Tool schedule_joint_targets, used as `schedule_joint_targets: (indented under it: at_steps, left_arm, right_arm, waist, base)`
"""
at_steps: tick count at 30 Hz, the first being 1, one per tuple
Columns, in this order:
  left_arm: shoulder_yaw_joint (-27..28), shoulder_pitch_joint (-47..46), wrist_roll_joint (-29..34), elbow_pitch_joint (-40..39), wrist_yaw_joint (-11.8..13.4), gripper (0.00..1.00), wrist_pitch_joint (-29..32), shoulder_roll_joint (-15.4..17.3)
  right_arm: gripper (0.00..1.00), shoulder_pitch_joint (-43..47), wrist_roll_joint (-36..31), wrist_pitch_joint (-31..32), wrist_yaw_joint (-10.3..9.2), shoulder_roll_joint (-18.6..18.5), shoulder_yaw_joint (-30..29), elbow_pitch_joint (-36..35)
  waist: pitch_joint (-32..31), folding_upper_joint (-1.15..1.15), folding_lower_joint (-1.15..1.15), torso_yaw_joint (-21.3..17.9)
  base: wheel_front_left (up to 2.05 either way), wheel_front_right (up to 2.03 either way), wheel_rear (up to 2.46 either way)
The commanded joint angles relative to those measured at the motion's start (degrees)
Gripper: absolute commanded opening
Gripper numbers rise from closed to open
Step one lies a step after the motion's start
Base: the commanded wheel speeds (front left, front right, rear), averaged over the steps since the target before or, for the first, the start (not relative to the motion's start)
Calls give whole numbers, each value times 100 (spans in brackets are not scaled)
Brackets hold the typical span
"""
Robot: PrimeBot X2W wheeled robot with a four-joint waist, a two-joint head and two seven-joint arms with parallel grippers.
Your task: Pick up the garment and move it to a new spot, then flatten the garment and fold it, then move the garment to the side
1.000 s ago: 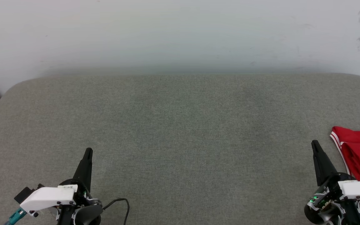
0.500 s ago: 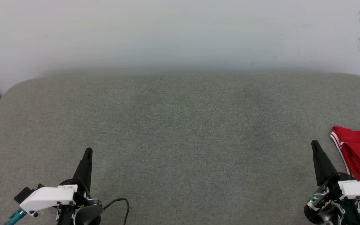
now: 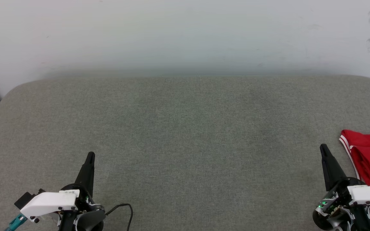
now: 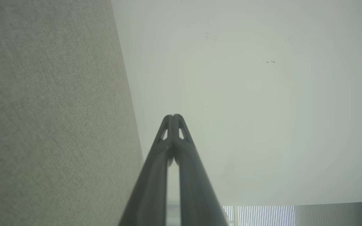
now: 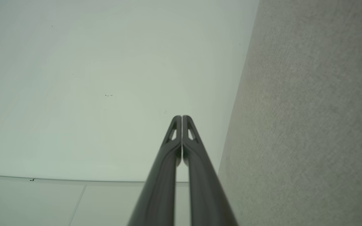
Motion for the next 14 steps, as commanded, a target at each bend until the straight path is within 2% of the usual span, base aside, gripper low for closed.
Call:
schedule_joint_targets:
  at_steps: [1,14]
  left_arm:
    - [23,-45,-5,2,-17,0,17,-10]
    - [28,-45,1,2,-17,0,23,-13]
  right_arm:
    - [0,-86,-12,5,0,19,-12,8]
    - [0,-83,-33,24,0,32,-29,9]
  waist:
    - [0,0,0,0]
    - [0,0,0,0]
  base:
    - [0,0,0]
    - [0,0,0]
